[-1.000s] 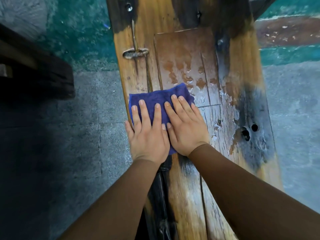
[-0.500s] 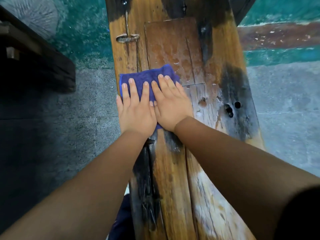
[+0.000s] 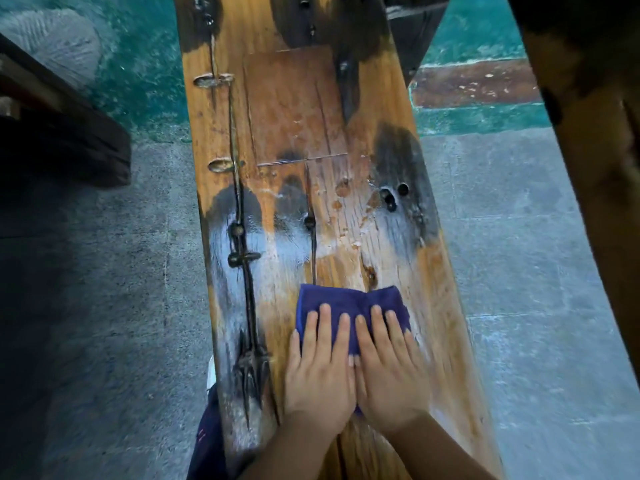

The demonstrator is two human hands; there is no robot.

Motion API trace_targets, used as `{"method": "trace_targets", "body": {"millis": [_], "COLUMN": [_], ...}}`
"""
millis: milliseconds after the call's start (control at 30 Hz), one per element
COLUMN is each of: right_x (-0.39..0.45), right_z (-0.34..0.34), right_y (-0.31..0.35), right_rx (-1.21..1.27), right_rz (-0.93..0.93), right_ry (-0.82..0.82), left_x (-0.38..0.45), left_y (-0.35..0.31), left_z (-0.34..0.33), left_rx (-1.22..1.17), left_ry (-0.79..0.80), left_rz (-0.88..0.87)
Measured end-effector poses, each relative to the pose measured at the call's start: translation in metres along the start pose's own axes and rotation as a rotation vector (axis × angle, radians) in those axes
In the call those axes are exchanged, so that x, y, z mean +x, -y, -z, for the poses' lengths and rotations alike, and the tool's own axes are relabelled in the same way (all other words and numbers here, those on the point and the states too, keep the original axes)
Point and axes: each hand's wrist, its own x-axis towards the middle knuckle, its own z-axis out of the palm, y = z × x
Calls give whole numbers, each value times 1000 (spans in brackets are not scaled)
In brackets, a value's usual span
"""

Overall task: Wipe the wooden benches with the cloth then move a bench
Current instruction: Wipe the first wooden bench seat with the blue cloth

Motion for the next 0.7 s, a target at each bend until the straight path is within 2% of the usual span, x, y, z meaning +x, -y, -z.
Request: {"method": "trace_targets", "body": {"millis": [167, 367, 700], "right_x": [21, 116, 253], "right_z": [2, 32, 83], "right_y": [-19, -25, -17], "right_rx": [95, 85, -27], "right_rz": [-84, -64, 34], "right_ry": [-35, -121, -66], "left_x": [23, 115, 237], "left_y": [-3, 4, 31], "left_z": [-4, 31, 85], "left_rx": [-3, 23, 17], "left_ry": [-12, -81, -129], "left_rz": [-48, 8, 82]}}
